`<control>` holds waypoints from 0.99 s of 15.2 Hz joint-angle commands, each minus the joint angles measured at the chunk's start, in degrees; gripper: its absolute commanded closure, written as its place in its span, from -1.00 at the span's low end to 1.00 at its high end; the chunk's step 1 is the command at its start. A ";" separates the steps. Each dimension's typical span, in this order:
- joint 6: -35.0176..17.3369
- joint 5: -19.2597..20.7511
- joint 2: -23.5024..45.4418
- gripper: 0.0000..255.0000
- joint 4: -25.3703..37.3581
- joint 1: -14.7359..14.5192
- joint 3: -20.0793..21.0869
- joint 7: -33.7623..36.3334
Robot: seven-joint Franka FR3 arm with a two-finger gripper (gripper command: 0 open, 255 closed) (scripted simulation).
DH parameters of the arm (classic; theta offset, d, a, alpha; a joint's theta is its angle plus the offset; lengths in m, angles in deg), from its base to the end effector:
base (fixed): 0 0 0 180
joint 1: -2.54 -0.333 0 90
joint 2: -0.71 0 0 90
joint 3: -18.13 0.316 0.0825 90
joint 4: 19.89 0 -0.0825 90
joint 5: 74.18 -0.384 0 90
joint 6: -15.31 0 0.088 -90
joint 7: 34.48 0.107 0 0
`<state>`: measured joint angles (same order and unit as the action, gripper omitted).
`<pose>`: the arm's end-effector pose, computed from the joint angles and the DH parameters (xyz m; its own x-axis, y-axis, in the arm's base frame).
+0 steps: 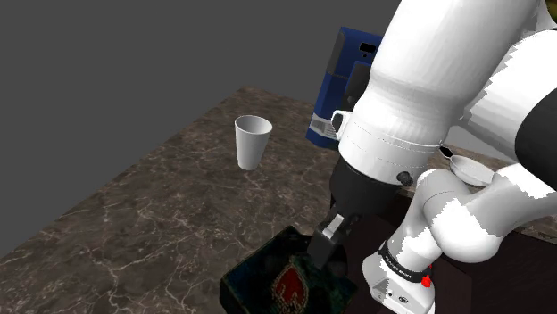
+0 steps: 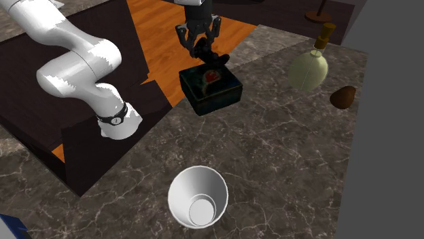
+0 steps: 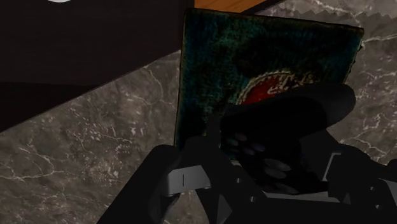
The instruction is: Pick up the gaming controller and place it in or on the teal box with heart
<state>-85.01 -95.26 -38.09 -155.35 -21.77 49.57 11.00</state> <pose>0.1624 0.3469 0.5235 0.9997 0.0066 -0.0215 0.0062 -0.9998 -0.0191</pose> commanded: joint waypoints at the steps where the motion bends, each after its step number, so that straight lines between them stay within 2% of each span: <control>1: -1.28 -0.57 -0.41 1.00 -1.66 -0.36 0.46 0.08; 12: -10.08 -2.66 0.93 1.00 -9.05 -0.86 3.36 -0.52; 15: -10.08 -2.66 0.93 1.00 -9.05 -0.86 3.36 -0.52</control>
<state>-94.91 -97.89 -37.22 -164.31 -22.64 52.86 10.47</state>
